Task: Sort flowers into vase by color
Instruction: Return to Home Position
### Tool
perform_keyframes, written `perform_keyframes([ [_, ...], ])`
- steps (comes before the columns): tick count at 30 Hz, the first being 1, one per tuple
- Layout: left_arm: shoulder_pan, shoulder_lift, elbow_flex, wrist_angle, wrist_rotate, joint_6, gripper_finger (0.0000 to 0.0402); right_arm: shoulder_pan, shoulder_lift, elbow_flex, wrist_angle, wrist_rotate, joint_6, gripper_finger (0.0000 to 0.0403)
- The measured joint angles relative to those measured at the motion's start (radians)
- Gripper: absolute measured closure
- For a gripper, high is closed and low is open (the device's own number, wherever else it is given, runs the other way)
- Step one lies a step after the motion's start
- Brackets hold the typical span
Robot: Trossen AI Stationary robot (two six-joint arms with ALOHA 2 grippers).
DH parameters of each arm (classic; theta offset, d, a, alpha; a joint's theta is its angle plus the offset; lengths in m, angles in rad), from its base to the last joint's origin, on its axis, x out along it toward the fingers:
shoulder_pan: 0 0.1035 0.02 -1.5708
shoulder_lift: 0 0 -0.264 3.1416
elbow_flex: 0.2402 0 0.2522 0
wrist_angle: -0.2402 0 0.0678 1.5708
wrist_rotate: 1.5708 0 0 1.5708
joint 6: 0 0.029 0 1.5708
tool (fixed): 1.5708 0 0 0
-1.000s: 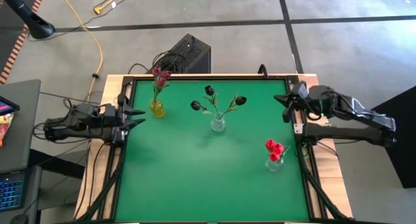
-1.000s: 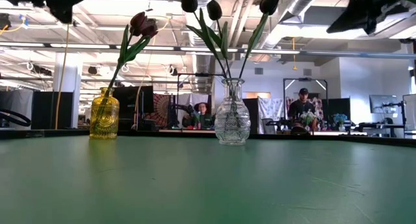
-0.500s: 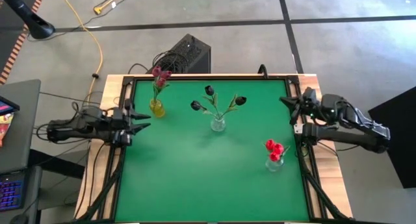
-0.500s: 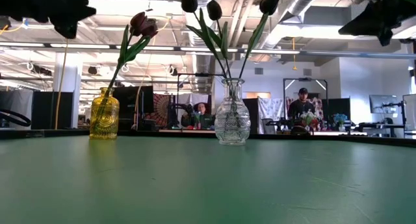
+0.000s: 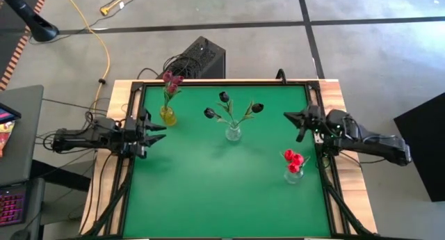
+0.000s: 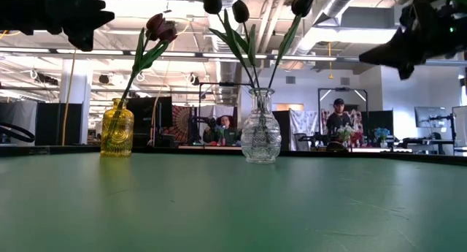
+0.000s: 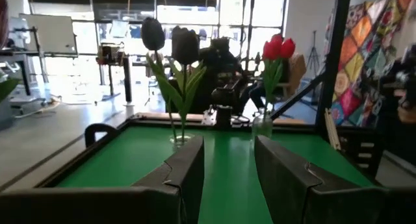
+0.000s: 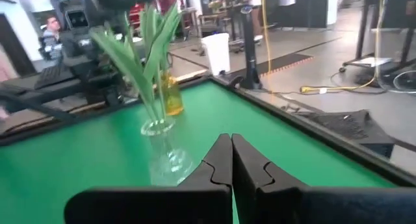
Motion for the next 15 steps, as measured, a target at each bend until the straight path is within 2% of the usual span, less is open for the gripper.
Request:
perform_keyframes([
  [4,0.0,0.0,-0.037,0.065,0.004,-0.022,0.0278,0.0,-0.019,-0.052,0.014,-0.065,0.015,0.0381],
  [15,0.0,0.0,-0.124,0.172,0.018,-0.053,0.0278,0.0,-0.094,-0.072,-0.027,-0.099,-0.01,0.0381],
])
